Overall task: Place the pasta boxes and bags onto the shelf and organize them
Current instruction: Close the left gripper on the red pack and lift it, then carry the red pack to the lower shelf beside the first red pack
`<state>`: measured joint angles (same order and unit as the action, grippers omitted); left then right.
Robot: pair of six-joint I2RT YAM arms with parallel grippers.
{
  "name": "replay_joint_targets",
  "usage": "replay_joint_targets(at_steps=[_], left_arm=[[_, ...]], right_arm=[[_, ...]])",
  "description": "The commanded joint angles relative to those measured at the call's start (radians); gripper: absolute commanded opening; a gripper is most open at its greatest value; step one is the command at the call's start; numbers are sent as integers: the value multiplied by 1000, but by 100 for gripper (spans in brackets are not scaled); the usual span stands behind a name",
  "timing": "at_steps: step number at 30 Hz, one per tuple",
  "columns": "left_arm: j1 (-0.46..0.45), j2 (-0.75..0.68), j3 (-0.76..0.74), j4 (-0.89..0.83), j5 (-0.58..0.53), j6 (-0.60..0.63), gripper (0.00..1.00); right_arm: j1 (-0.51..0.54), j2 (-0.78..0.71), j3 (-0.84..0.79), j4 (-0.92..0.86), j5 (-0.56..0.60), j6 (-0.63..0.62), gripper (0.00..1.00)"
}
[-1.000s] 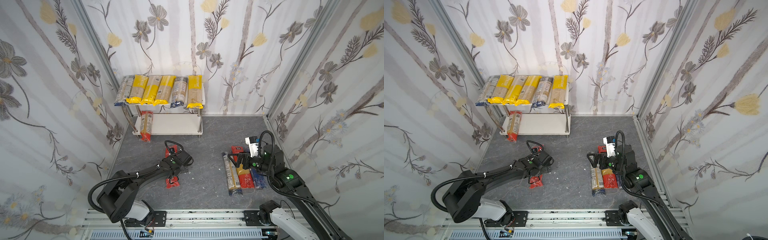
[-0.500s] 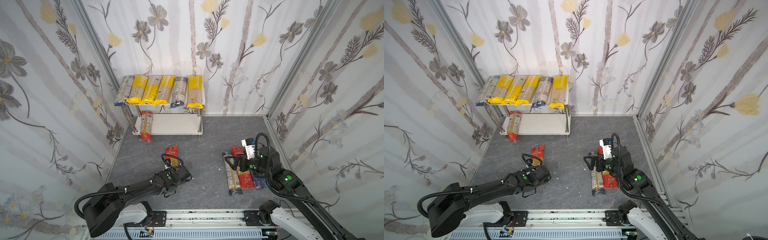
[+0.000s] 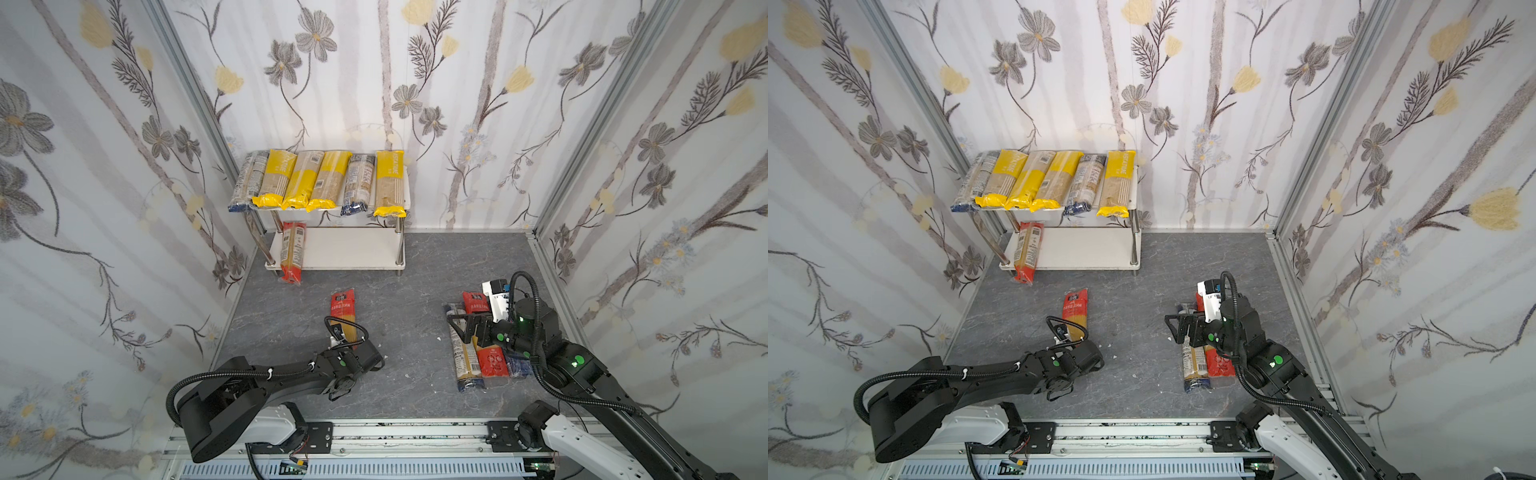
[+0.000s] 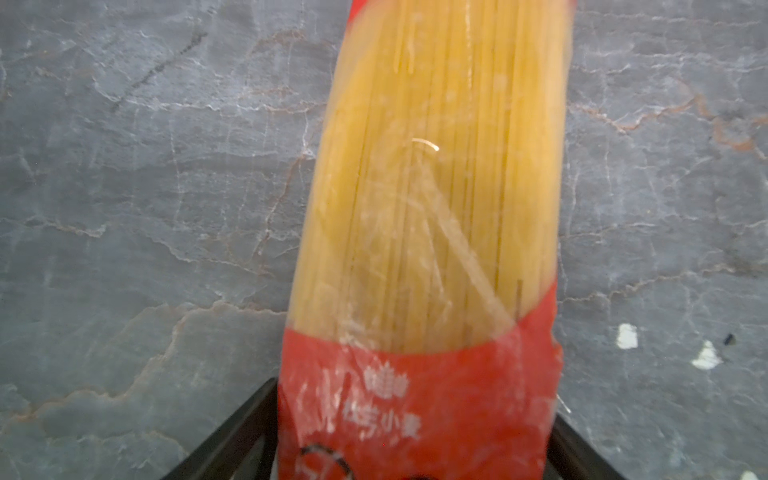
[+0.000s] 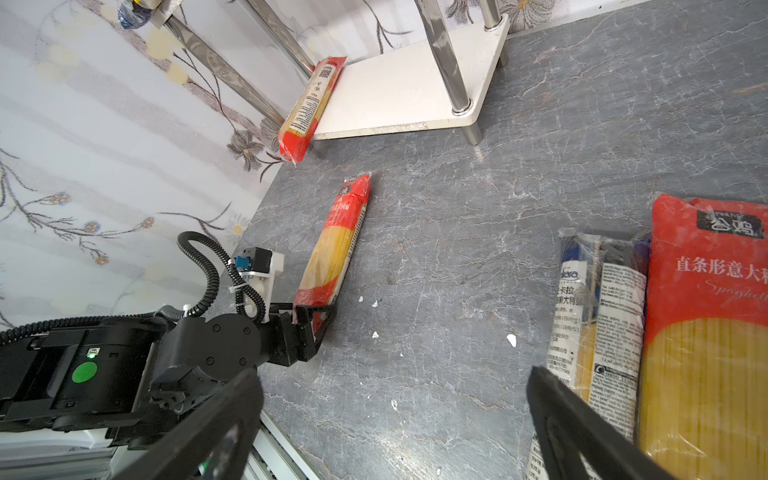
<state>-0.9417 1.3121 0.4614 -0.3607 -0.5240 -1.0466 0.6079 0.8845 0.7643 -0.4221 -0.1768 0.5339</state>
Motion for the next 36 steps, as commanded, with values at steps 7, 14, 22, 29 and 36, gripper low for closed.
replay_joint_targets(at_steps=[7,14,22,29,36], left_arm=[[0,60,-5,69,2,26,20],[-9,-47,-8,65,8,66,0],[-9,-217,32,13,9,129,0],[-8,-183,152,-86,-54,185,0],[21,-109,297,-144,-110,295,0]], right_arm=[[4,10,-3,-17,41,6,100],[4,41,1,-1,33,-1,100],[4,80,28,11,28,-24,100],[4,126,57,31,14,-40,100],[1,144,76,48,13,-50,100]])
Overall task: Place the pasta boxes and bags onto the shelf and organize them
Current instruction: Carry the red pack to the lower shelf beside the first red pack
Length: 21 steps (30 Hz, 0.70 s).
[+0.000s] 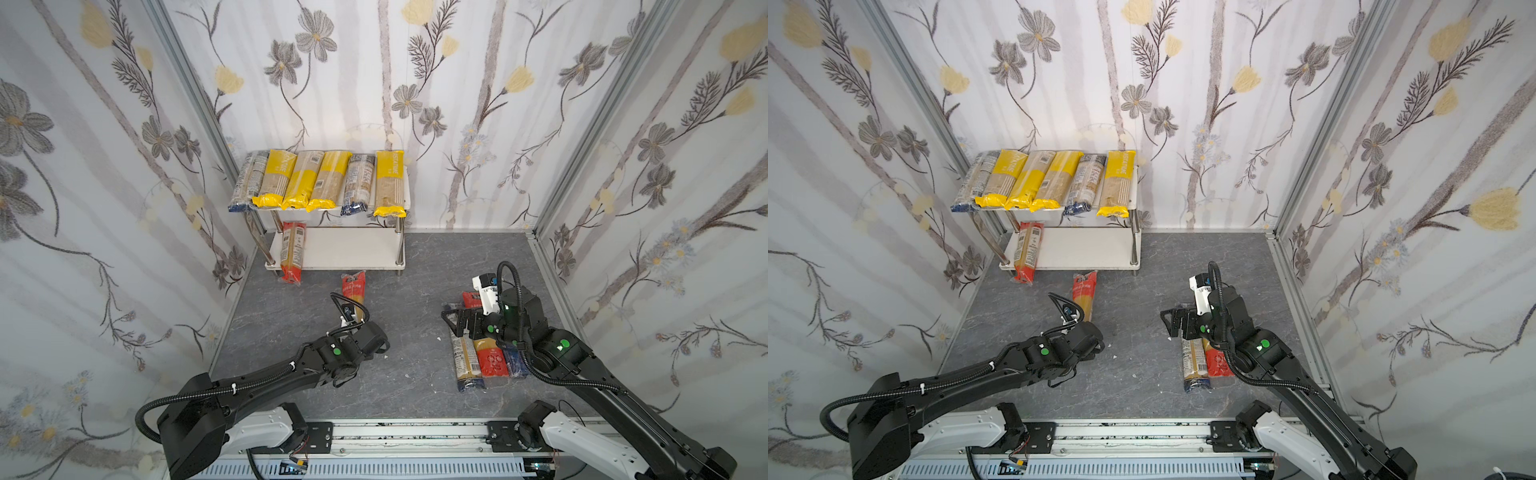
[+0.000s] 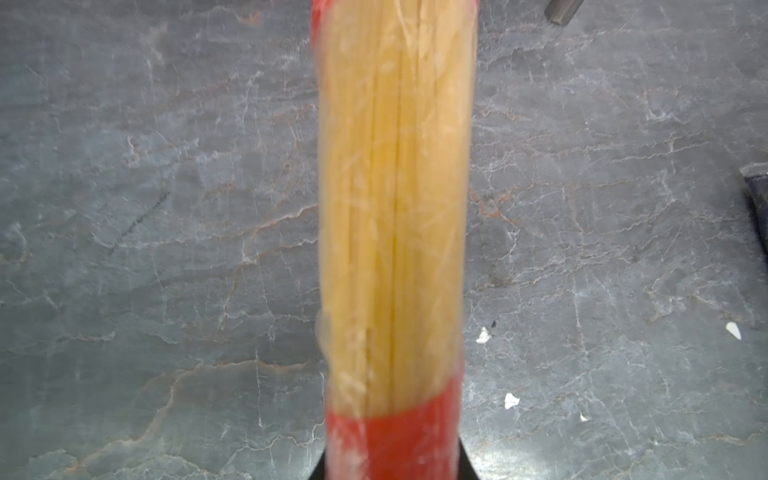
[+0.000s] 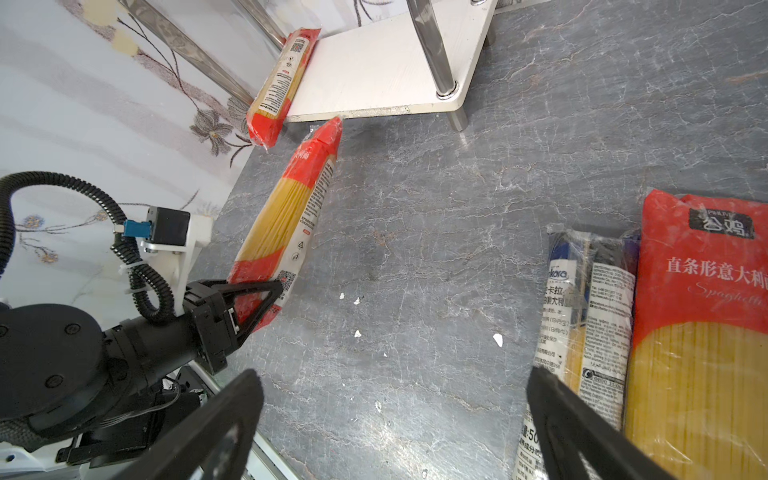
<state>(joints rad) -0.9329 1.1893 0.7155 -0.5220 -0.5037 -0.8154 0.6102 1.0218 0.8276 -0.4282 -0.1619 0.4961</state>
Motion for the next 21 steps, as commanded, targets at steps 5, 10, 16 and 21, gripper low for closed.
replay_joint_targets(at_steps=[5,10,16,21], left_arm=[[124,61,105,27,-148,174,0],[259,140,171,83,-143,317,0],[418,227,194,234,-47,469,0],[482,344,247,316,-37,576,0]], right_arm=[[-4,31,35,60,-10,-22,100],[-18,64,51,75,-24,-27,100],[-51,104,75,77,-51,-42,100],[-90,125,86,72,-70,-56,100]])
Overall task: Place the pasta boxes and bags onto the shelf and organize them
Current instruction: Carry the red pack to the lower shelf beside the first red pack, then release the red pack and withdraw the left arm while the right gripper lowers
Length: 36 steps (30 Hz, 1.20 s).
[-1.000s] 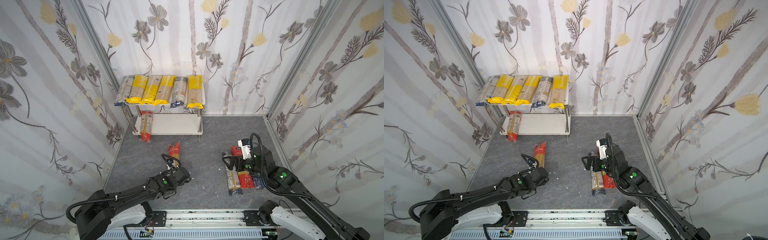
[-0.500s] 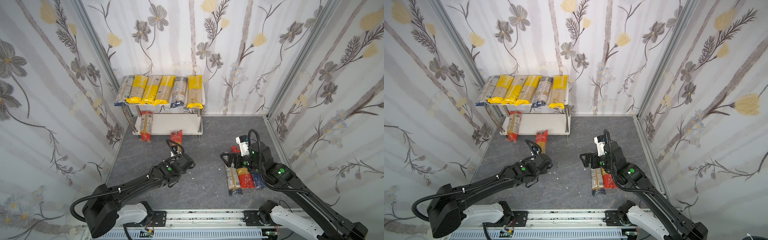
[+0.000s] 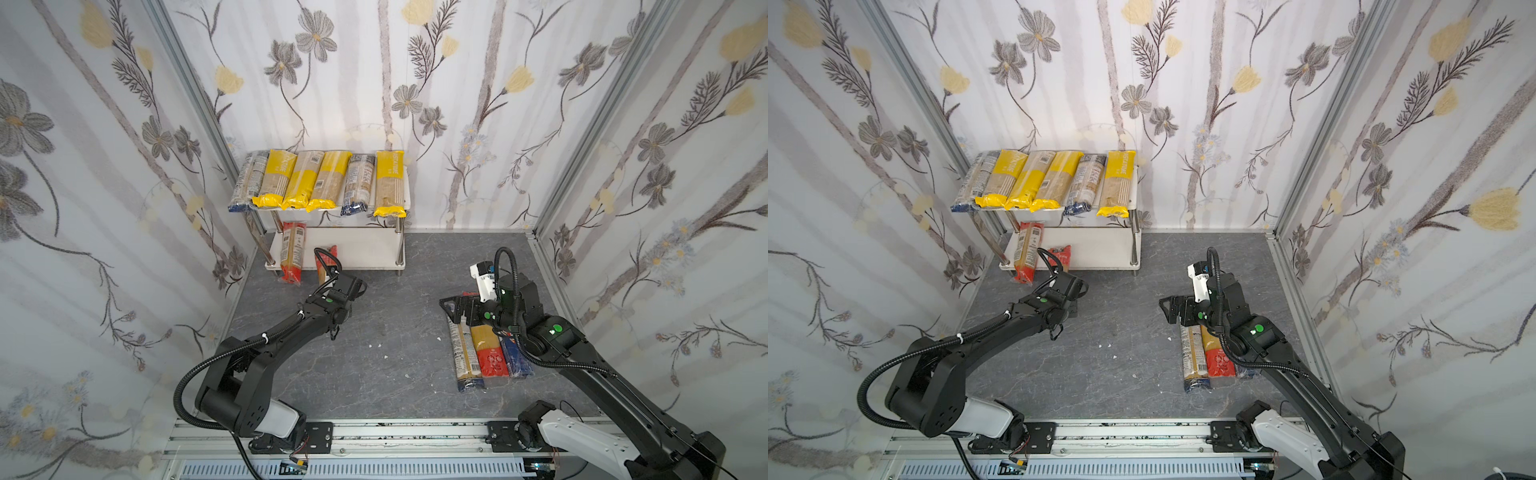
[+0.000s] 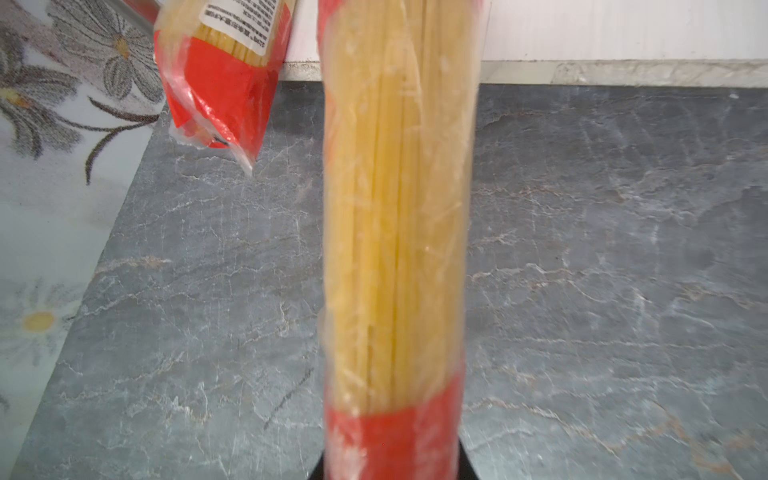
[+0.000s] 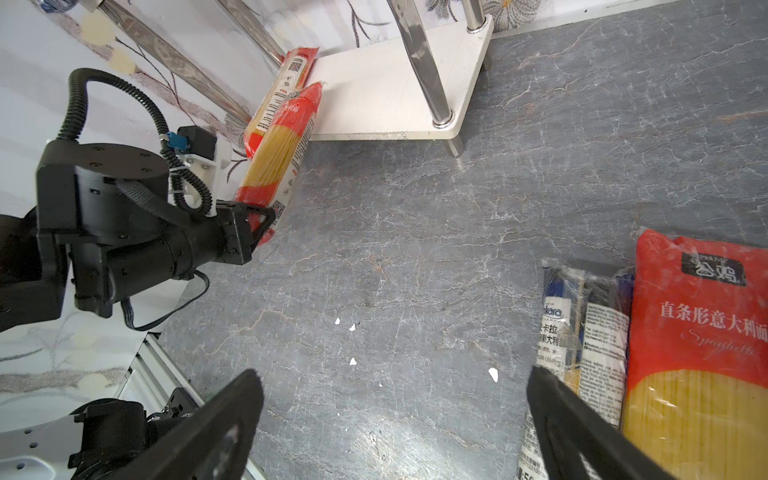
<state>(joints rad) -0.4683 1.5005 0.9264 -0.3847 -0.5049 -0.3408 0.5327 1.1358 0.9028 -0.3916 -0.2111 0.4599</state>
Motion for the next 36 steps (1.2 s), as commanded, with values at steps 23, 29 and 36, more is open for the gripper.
replay_joint_targets(at_steps=[23,29,36], left_arm=[[267,347,292,297,101,301,4],[295,348,283,293,100,290,52],[300,313,247,293,117,274,86]], right_arm=[[-137,199,95,10,-75,-75,100],[-145,260,123,2,-81,-83,100],[-147,284,133,5,-82,-90,100]])
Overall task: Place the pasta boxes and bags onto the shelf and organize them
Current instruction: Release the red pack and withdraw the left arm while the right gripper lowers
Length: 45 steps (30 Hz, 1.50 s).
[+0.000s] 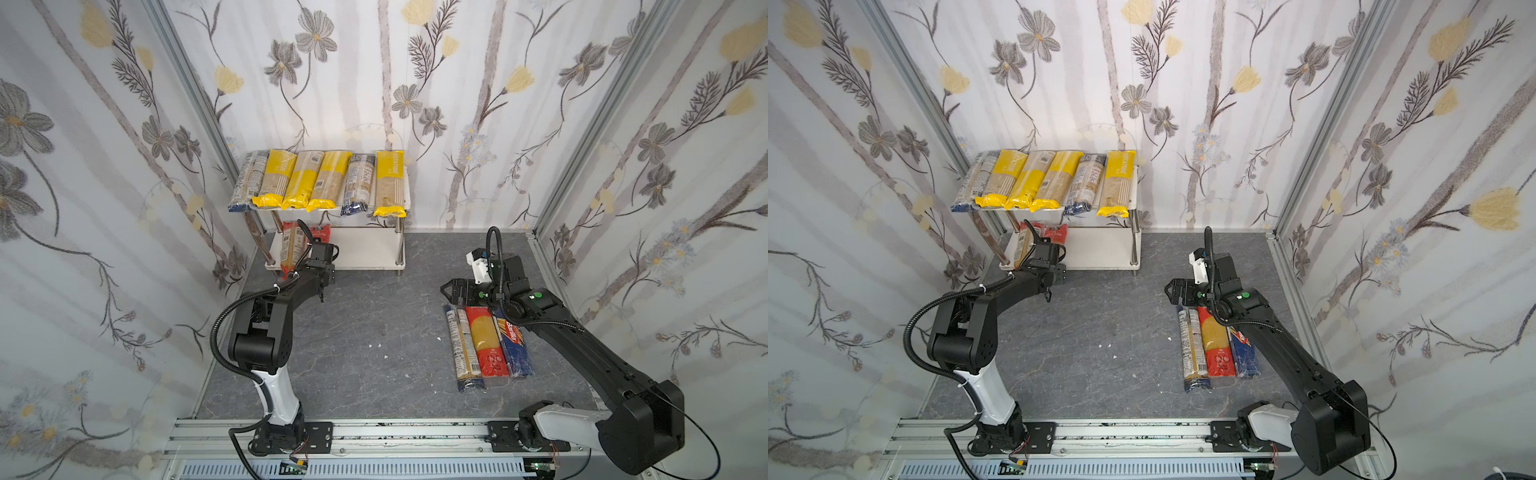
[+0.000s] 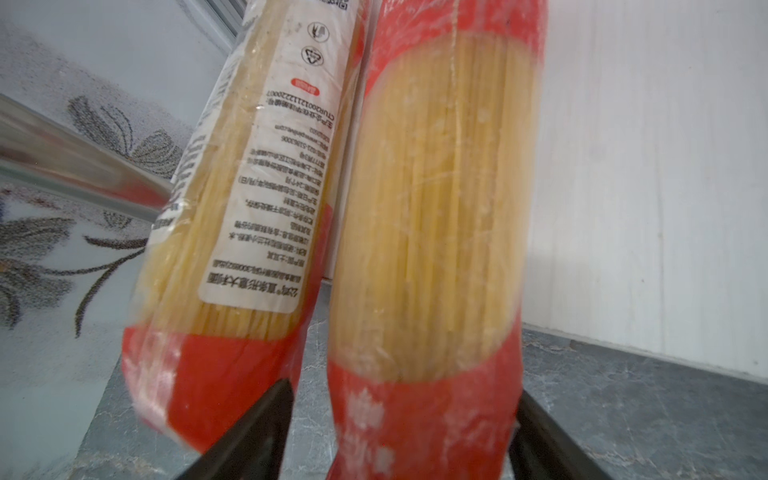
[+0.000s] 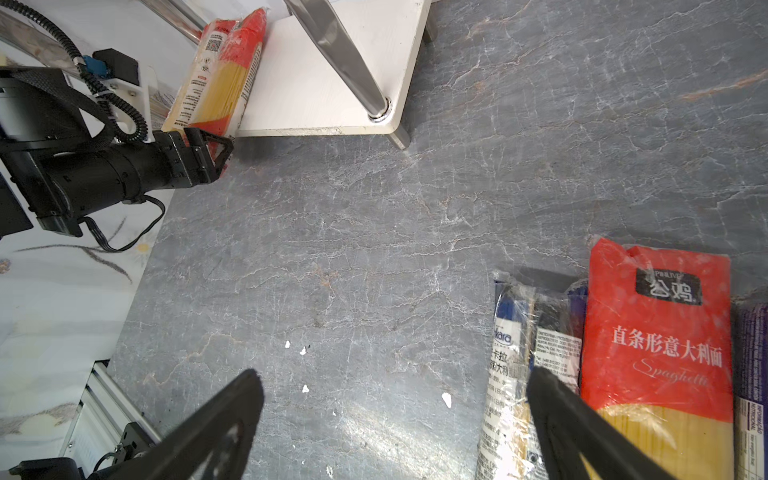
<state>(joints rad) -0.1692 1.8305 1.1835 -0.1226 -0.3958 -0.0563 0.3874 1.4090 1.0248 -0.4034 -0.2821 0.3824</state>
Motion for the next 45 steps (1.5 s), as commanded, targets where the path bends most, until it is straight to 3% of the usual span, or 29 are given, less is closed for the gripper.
replay_joint_targets(at_steps=[1,10,17,20,24,33,39,45], left_arm=[[-2,-24,-16,31,22,-16,86],[-33,-178,-107,31,52,-108,100],[-127,-324,-216,32,114,-245,100],[-215,-380,-269,34,134,-297,100],[-390,-450,-333,33,65,-341,100],[-691,-646,-496,37,-45,-517,100],[-824,-768,-619,40,-83,-611,100],[-883,-859,-703,40,-112,-658,100]], right_arm=[[-2,12,12,17,-11,-14,100],[-2,-17,-35,25,13,-8,100],[15,-104,-137,30,74,20,100],[26,-158,-200,49,75,49,100],[75,-236,-320,67,112,109,100],[241,-474,-575,103,204,319,100],[400,-597,-693,84,364,513,100],[488,-588,-704,24,456,585,100]])
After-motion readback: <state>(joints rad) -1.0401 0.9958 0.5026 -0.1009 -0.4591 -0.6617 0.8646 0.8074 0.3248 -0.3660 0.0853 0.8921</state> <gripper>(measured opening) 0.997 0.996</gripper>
